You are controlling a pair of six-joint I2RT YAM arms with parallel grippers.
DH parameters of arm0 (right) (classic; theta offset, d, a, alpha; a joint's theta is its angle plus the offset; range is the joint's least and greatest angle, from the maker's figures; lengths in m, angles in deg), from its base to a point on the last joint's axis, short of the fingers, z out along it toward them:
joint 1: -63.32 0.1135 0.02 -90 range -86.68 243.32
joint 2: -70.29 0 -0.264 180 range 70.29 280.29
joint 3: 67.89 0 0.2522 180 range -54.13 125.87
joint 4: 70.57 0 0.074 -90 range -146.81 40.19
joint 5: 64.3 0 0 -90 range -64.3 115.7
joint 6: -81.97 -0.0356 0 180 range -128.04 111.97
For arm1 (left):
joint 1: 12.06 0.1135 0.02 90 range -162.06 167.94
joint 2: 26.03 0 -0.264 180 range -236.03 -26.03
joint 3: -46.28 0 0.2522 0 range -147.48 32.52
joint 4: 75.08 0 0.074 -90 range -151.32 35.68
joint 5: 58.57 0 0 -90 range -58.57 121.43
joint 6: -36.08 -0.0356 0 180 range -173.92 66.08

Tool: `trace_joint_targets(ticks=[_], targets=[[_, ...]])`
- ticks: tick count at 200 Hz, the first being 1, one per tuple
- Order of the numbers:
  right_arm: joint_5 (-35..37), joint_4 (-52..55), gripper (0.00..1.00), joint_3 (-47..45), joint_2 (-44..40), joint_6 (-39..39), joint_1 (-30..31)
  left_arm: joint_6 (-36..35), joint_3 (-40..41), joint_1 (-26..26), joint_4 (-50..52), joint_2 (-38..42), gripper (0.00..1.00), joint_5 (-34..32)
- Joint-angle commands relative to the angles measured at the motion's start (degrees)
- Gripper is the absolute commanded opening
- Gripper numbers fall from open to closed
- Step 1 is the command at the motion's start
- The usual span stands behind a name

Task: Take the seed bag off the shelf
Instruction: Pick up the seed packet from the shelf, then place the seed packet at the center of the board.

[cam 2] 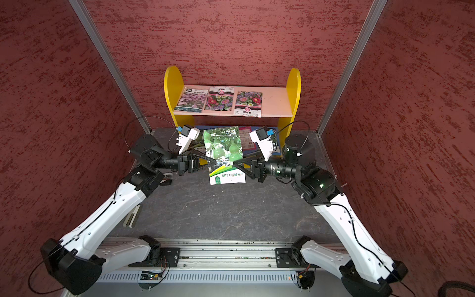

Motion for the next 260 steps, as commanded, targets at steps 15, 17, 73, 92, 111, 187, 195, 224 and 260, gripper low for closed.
trace_joint_targets(ticks=[15, 17, 73, 92, 111, 187, 195, 224, 260], targets=[[-0.5, 0.5, 0.25, 0.9, -0.9, 0.8, -0.2, -2.3, 0.7, -0.2, 1.2, 0.4, 0.0, 0.1], [-0.5, 0.5, 0.24, 1.0, -0.9, 0.8, -0.2, -2.3, 0.7, -0.2, 1.2, 0.4, 0.0, 0.1], [-0.4, -0.9, 0.03, 0.3, -0.5, -0.5, -0.3, -5.2, 0.4, -0.2, 5.4, 1.4, 0.0, -1.8], [-0.9, -2.2, 0.0, -0.5, -0.6, -2.1, -0.2, -7.2, 0.0, 0.3, 9.1, 1.7, 0.13, -4.2], [-0.3, -5.1, 0.0, -3.1, -1.5, -4.6, -0.2, -8.1, 0.0, 1.7, 12.1, 2.4, 0.45, -6.6], [13.1, -19.2, 0.0, -22.4, -2.9, -17.8, 4.5, -21.0, -6.4, 9.8, 42.4, 7.7, 1.0, -22.5], [15.1, -20.7, 0.0, -24.2, -2.3, -18.5, 5.7, -22.3, -7.0, 9.7, 45.0, 8.4, 1.0, -24.7], [19.2, -28.1, 0.0, -29.7, 1.7, -23.9, 9.2, -24.0, -7.7, 9.9, 51.8, 11.7, 1.0, -32.4], [22.9, -35.4, 0.0, -30.4, 12.0, -28.3, 14.3, -23.7, -7.6, 9.9, 57.7, 13.7, 1.0, -39.6]])
